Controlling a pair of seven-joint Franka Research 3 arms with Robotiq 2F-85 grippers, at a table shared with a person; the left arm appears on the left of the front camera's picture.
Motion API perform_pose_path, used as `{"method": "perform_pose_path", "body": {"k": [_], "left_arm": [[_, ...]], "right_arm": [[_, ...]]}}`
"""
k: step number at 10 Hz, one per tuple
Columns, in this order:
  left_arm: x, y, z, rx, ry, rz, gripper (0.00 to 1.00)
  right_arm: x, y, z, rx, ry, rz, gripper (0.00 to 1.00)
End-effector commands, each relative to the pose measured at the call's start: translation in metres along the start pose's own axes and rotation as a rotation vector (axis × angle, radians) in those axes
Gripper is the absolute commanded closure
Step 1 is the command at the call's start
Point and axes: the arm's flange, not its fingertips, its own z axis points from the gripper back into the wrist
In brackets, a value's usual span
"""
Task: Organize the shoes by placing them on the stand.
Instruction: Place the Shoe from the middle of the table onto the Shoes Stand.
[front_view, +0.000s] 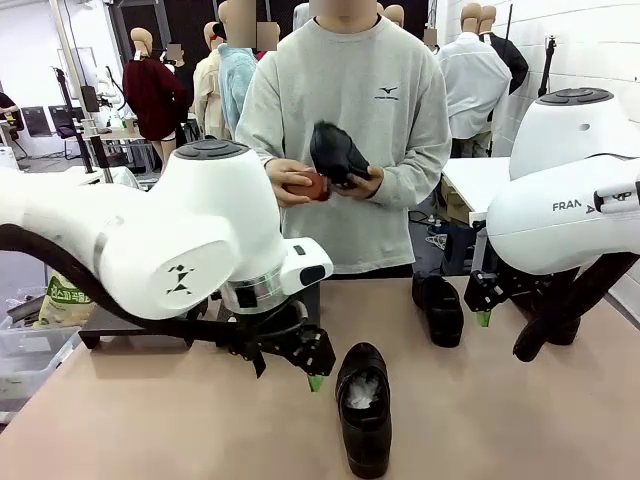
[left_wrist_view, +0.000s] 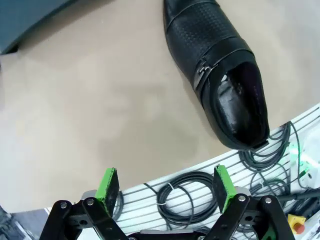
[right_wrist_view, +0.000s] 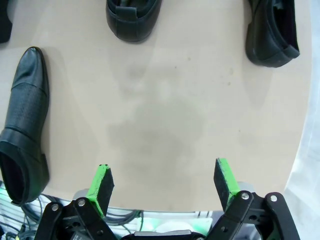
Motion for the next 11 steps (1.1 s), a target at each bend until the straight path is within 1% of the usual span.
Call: {"method": "perform_pose_path", "body": {"k": [1,3,5,6,8,11], "left_arm": [[0.009,-0.020,-0.005,-0.037,0.018,0.053,0.02],[0.020,-0.024,-0.017,-0.095,0.042,0.093,0.02],[0.030,-0.031,-0.030,-0.168,0.114,0.141,0.02],[0.034,-0.034,-0.036,-0.173,0.111,0.154,0.02],[0.039,-0.037,-0.046,-0.143,0.076,0.221,0.02],[0.037,-0.042,-0.063,-0.053,0.059,0.221,0.02]], "right_arm": [[-0.001,0.001,-0.001,0.000,0.000,-0.015,0.00],[-0.001,0.001,-0.001,0.000,0.000,-0.015,0.00],[-0.001,0.001,-0.001,0.000,0.000,-0.015,0.00],[-0.001,0.001,-0.001,0.000,0.000,-0.015,0.00],[-0.001,0.001,-0.001,0.000,0.000,-0.015,0.00],[-0.001,0.001,-0.001,0.000,0.000,-0.015,0.00]]}}
